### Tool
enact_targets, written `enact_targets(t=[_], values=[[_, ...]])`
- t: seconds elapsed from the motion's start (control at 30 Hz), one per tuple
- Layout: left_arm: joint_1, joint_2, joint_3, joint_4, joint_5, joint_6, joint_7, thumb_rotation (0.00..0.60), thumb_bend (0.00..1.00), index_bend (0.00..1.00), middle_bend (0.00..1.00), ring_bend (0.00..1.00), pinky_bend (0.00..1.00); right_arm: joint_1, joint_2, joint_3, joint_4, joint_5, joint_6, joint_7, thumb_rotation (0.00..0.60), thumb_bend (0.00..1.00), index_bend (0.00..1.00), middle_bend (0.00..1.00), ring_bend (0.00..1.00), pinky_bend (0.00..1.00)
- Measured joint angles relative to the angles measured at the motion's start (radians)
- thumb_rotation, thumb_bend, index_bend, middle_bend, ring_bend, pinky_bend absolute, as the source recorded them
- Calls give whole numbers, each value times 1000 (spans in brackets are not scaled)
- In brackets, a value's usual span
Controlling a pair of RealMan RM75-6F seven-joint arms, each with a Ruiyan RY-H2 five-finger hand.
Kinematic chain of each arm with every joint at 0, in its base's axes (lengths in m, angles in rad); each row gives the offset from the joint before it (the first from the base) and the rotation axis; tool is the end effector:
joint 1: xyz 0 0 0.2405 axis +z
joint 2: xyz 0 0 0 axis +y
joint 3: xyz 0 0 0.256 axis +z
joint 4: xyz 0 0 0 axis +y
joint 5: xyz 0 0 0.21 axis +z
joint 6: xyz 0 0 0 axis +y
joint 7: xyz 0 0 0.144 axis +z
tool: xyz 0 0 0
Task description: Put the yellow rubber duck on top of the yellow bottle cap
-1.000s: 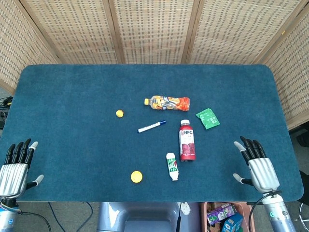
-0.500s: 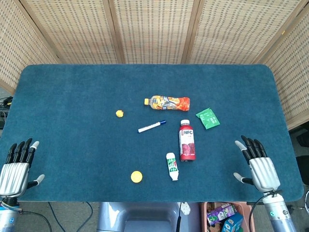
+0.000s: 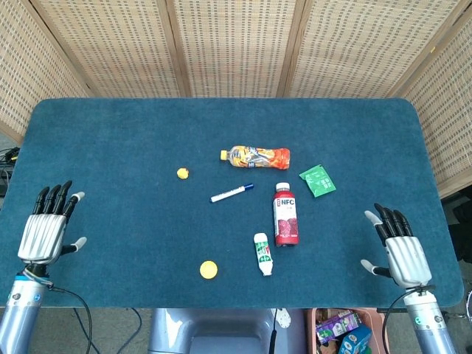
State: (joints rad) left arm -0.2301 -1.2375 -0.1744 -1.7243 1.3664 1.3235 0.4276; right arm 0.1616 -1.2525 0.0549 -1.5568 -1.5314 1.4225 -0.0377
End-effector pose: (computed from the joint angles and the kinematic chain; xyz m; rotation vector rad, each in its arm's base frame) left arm -0.2562 0.2423 0.1140 -1.4912 -0.7686 -0.7997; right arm -0.2922 -0.2045 0.1116 1.4804 -0.9168 0.9745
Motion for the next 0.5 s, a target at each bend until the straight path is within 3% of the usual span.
enact_targets(t=[0.2, 0.5], values=[[-147, -34, -94, 41, -159, -141, 64, 600, 155, 266, 0, 0, 0, 6, -7, 11, 22, 37, -26, 7, 600, 0, 0, 0, 0, 0], [-361, -163, -170, 267, -384, -336, 137, 600, 173, 317, 0, 0, 0, 15, -18, 27, 58, 91, -66, 22, 600, 0, 0, 0, 0, 0]])
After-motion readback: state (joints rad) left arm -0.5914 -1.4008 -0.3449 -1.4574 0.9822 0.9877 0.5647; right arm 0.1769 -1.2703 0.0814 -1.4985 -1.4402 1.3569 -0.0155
